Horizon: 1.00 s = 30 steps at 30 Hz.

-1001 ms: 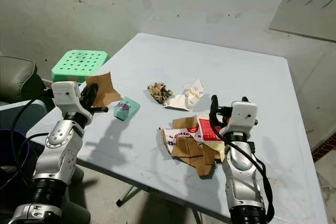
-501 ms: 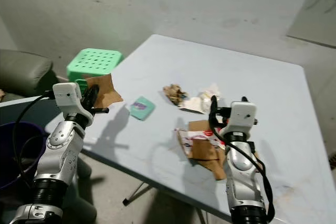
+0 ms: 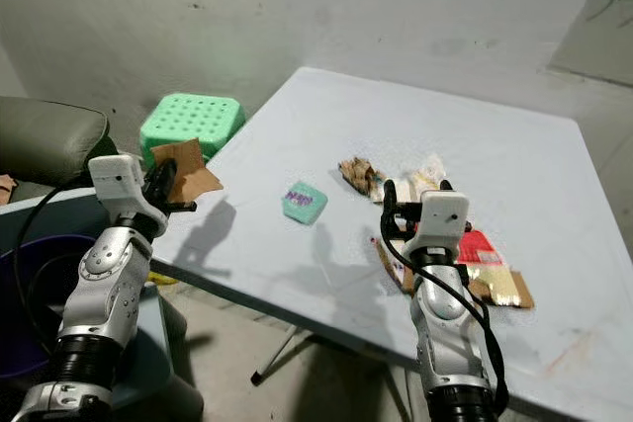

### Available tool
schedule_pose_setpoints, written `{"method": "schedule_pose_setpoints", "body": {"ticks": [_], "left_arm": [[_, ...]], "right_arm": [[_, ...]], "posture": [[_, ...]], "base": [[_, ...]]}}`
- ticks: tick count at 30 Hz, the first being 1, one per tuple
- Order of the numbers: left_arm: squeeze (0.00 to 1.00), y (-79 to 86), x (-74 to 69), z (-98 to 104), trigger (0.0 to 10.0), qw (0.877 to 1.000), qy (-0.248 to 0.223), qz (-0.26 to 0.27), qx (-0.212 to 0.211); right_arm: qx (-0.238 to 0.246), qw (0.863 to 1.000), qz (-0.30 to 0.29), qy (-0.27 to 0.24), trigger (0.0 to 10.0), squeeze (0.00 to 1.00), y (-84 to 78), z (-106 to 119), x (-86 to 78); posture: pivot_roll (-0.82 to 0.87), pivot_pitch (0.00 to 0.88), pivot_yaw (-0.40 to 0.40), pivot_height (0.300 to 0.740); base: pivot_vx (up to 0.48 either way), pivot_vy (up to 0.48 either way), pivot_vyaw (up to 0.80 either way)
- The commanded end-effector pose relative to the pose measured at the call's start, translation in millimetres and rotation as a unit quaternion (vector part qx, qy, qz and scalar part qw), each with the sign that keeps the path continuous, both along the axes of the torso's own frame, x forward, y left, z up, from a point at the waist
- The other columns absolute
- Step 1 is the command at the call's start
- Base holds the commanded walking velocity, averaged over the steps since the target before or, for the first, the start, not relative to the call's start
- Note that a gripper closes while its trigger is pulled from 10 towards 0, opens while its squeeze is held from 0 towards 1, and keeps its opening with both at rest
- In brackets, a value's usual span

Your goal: Picking trash to rubbish bin

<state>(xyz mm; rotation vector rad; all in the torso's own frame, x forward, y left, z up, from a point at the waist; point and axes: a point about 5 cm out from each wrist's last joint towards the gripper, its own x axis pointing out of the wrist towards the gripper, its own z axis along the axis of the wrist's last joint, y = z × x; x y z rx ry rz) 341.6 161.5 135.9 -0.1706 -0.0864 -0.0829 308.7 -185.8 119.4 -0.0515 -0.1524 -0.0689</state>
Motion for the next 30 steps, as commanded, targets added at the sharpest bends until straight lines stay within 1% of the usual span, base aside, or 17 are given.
{"method": "schedule_pose_setpoints", "body": {"ticks": [1,13,16,18,30], "left_arm": [[0.00,2.3,1.2,2.5,10.0,1.000,-0.003,-0.002,0.009],[0.00,1.3,1.2,2.8,10.0,1.000,-0.005,-0.003,0.010],[0.00,1.1,1.5,3.5,10.0,1.000,-0.006,-0.003,0.012],[0.00,1.1,1.5,3.5,10.0,1.000,-0.006,-0.003,0.011],[0.00,0.6,1.5,4.2,10.0,1.000,-0.009,0.004,0.001]], "right_arm": [[0.001,1.000,0.000,-0.001,10.0,0.00,0.3,1.1,0.2],[0.000,1.000,0.004,-0.001,10.0,0.00,1.5,-0.1,-0.4],[-0.013,1.000,0.011,-0.001,10.0,0.00,2.0,0.7,0.0],[-0.008,1.000,0.013,0.000,10.0,0.00,2.6,0.2,0.0],[-0.011,1.000,0.022,0.002,10.0,0.00,4.2,0.9,0.6]], "posture": [[0.03,0.000,-0.016,0.740],[0.03,0.000,-0.020,0.740],[0.03,0.000,-0.020,0.740],[0.03,0.000,-0.020,0.740],[0.04,0.000,-0.025,0.740]], "base": [[0.000,0.379,0.00],[0.000,0.380,0.00],[0.000,0.375,0.00],[0.000,0.375,0.61],[0.000,0.000,0.80]]}}
